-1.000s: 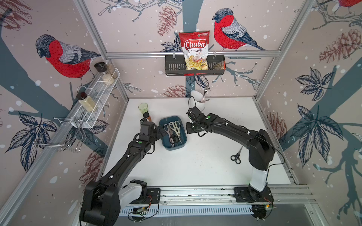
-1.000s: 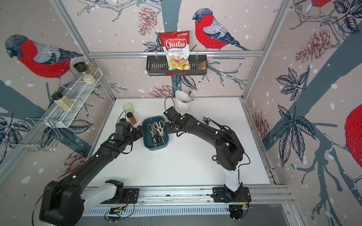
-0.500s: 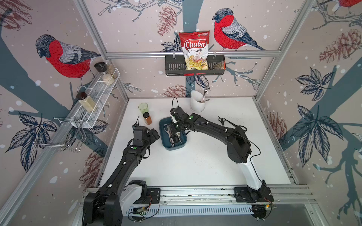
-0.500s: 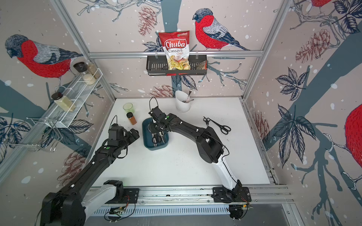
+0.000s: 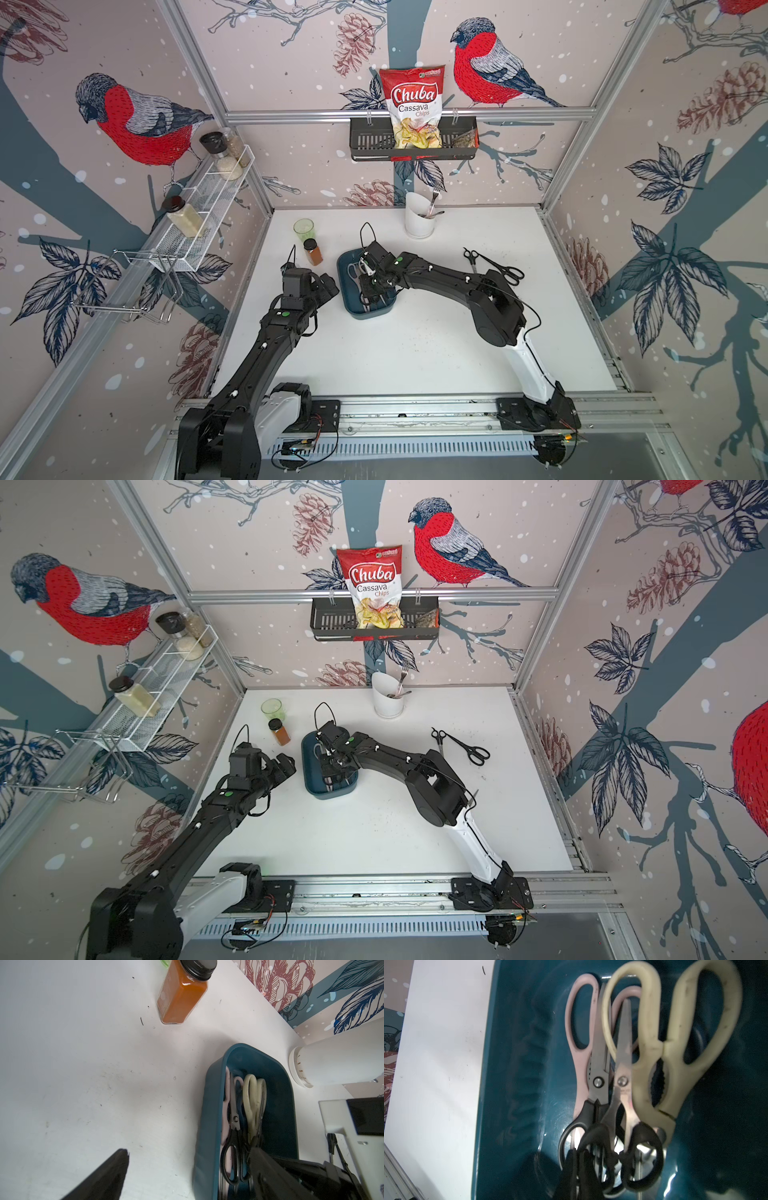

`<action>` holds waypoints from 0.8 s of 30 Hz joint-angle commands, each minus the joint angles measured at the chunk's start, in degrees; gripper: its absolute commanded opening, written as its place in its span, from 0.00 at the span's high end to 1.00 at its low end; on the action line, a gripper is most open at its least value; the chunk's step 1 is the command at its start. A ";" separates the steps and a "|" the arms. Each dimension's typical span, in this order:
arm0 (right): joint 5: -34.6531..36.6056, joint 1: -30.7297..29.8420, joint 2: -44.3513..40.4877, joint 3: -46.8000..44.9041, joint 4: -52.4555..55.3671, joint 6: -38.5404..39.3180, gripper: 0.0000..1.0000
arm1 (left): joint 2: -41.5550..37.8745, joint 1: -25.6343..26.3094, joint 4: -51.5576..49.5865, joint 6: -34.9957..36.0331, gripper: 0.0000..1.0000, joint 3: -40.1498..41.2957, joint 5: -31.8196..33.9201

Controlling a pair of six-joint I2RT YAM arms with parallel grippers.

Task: Put the scissors into the storage box
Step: Place the scissors in the storage box.

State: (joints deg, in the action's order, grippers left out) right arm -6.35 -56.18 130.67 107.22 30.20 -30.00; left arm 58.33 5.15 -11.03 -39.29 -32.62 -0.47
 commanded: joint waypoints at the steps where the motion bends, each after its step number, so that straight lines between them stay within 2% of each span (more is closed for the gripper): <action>1: 0.55 -0.07 0.55 -0.08 -0.61 -0.46 0.96 | -0.05 -0.10 0.66 0.54 0.05 -0.68 -0.58; 13: 1.53 0.11 -1.26 0.51 -1.04 0.00 0.64 | 0.33 -0.14 -0.31 0.75 0.05 -1.96 -1.71; 19: 2.94 1.11 -5.47 -0.66 -2.33 0.23 0.60 | 0.39 -0.14 -0.15 1.34 0.05 -2.91 -3.69; 24: 3.43 3.17 -12.28 -7.41 -7.78 -0.75 0.60 | 0.92 -0.09 0.13 1.25 0.05 -4.03 -6.33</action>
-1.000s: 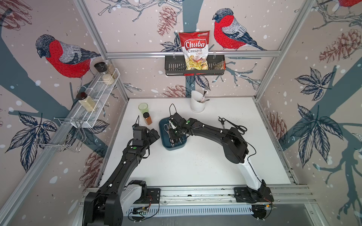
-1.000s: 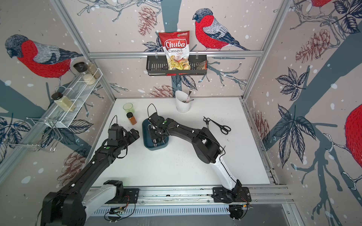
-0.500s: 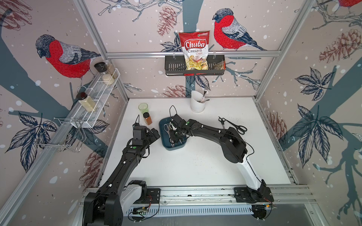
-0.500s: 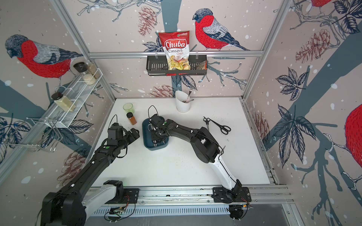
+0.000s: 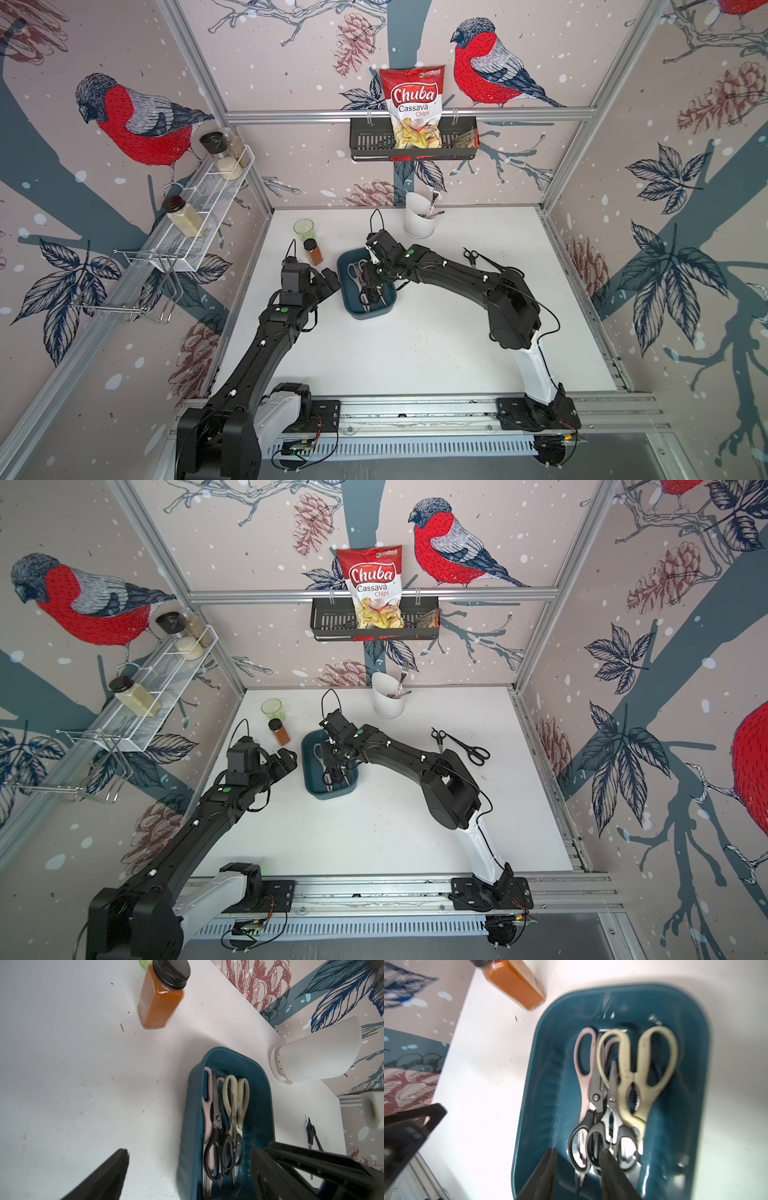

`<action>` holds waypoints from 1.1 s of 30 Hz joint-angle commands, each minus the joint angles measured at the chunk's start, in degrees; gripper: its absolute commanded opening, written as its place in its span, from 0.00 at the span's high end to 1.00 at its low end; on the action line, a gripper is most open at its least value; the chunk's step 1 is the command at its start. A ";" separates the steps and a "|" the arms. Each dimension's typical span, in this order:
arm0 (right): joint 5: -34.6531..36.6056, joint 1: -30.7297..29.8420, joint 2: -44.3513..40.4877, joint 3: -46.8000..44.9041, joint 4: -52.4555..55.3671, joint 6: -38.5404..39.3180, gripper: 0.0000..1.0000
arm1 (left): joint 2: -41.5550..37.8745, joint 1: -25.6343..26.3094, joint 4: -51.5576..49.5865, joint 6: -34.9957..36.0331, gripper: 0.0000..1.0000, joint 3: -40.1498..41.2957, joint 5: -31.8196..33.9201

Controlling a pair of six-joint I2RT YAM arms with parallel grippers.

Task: Put the scissors into the storage box
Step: Place the scissors in the storage box.

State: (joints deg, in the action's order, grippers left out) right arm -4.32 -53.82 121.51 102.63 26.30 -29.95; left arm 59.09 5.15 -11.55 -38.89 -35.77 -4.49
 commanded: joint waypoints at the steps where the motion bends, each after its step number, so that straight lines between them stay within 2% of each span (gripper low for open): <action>1: 1.46 1.39 -4.80 -5.15 -5.55 -1.28 0.59 | 0.10 0.04 0.71 0.83 0.05 -1.10 -2.88; 8: 0.95 7.38 -16.61 -22.44 -14.15 -5.76 0.59 | 0.03 2.41 1.13 0.75 0.05 -1.53 -3.28; 17: -0.43 15.60 -29.15 -42.83 -15.96 -9.50 0.59 | 4.64 11.87 2.16 0.37 0.05 -3.49 0.63; 24: 1.97 19.55 -36.94 -52.67 -9.09 -9.81 0.63 | 8.47 18.39 3.90 -0.82 0.05 -4.58 3.32; 33: 9.95 24.83 -42.05 -54.20 9.72 -6.87 0.68 | 15.90 24.80 3.55 0.83 0.05 -9.48 5.46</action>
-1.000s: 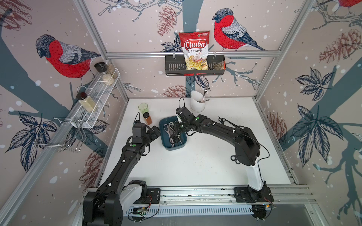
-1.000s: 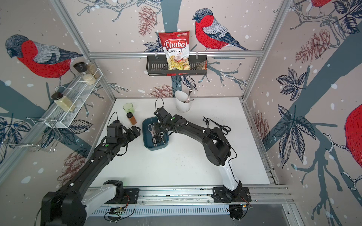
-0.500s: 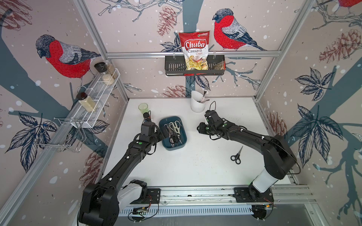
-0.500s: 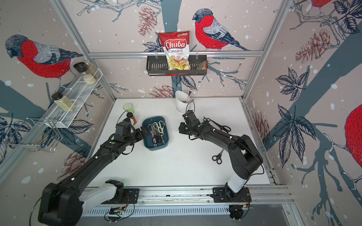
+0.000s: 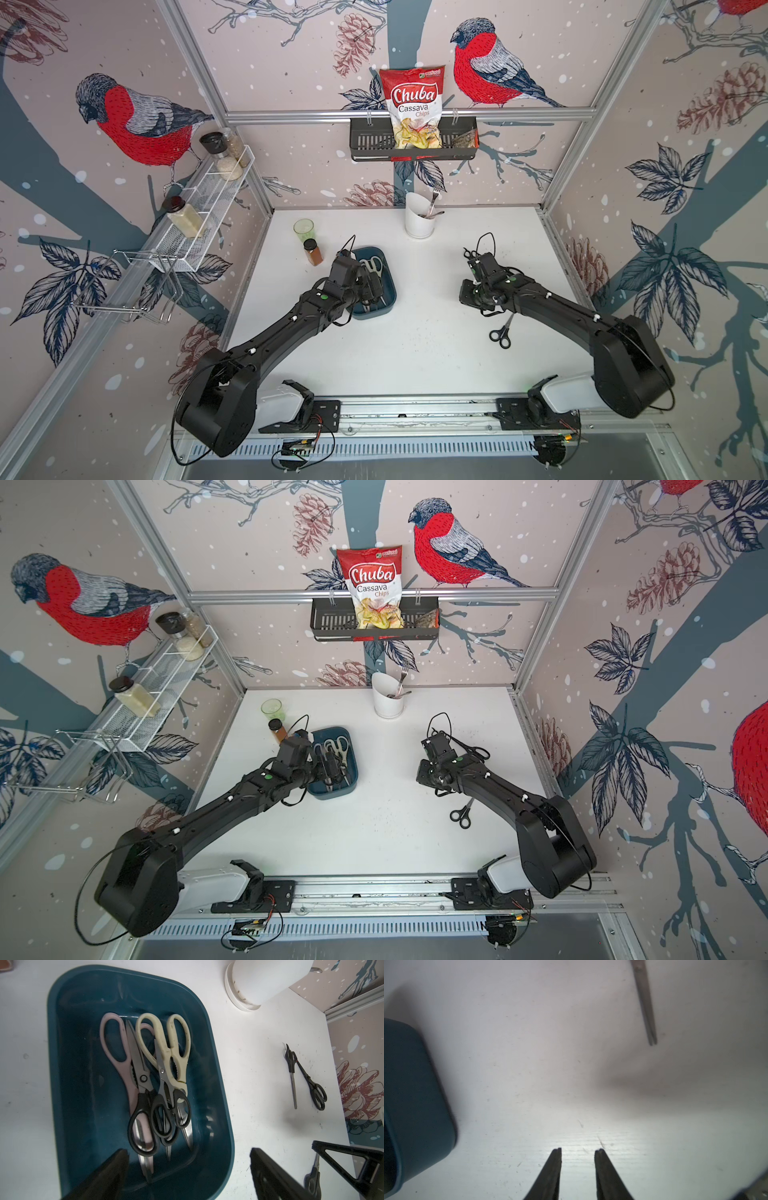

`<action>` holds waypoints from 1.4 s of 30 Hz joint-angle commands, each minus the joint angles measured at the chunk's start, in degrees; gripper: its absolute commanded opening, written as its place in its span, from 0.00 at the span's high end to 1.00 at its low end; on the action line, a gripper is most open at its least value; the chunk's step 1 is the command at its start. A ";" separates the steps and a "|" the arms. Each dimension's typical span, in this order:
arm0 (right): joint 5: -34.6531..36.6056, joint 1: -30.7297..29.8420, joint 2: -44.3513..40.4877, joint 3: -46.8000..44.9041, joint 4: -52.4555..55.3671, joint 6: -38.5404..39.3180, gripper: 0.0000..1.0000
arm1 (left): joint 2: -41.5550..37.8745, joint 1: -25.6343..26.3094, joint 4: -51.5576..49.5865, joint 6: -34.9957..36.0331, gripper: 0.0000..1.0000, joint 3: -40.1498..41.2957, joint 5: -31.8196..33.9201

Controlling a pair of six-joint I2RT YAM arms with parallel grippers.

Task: Put the scissors into the storage box
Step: Place the scissors in the storage box, then pick up the scissors from the center of the board.

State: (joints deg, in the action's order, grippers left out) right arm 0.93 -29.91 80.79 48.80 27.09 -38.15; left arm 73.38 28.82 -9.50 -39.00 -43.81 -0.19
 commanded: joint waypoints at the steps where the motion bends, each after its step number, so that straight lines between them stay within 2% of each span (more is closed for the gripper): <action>1: 5.26 1.33 -1.97 -0.62 10.10 1.41 0.68 | 2.30 1.51 1.50 1.11 0.05 -1.91 1.19; 8: 7.29 4.22 -5.55 -3.63 15.99 0.95 0.64 | 7.06 4.18 1.05 2.00 0.05 -5.01 1.12; 13: 5.17 6.42 -6.06 -5.17 15.36 1.24 0.66 | 8.42 4.91 0.61 2.29 0.05 -5.98 1.46; 20: 2.99 6.29 -4.28 -6.80 13.80 0.98 0.70 | 8.53 4.98 -0.32 2.84 0.05 -6.77 2.61; 42: 1.80 4.27 -4.36 -11.52 10.59 -2.10 0.69 | 10.02 4.98 -2.10 4.13 0.05 -9.08 4.49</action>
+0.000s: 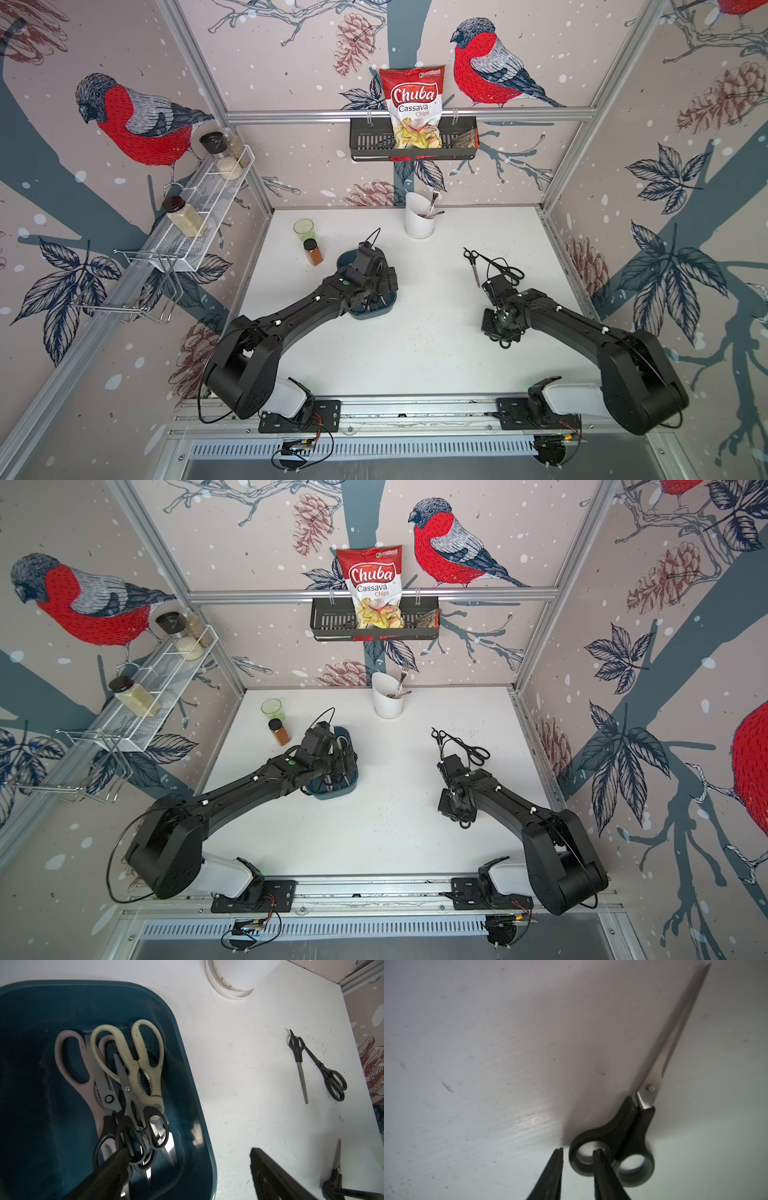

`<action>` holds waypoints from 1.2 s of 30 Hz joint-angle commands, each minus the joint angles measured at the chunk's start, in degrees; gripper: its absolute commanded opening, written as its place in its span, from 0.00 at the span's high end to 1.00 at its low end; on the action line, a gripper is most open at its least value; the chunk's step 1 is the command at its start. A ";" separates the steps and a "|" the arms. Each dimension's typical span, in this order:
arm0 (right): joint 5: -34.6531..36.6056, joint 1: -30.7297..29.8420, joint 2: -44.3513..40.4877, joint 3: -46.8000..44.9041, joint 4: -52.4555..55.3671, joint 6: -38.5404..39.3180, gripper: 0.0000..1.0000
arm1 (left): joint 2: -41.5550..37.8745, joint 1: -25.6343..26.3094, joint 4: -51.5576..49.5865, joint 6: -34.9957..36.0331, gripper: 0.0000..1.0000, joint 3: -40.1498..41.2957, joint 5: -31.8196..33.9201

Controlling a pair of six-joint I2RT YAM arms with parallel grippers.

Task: Put the scissors into the storage box
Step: Pick up the scissors from the center of the board.

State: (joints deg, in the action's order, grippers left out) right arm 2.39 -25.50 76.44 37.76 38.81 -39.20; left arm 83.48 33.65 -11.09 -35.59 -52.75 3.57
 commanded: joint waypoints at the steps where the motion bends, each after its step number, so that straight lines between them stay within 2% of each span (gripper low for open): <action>1: 0.33 -0.16 0.03 -0.70 -1.33 -1.13 0.69 | -0.16 0.18 -0.59 0.76 0.05 -0.16 0.80; 26: -0.21 -0.17 2.09 -3.74 -6.46 -2.11 0.85 | -0.87 0.19 -1.26 0.82 0.05 0.22 1.79; 36: -0.11 -0.30 2.25 -3.83 -6.80 -2.02 1.00 | -1.13 0.19 -1.39 0.79 0.05 0.20 2.09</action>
State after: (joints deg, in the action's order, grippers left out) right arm 3.64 -25.61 77.56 35.29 35.27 -40.64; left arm 82.67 33.67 -12.71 -35.55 -52.62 4.71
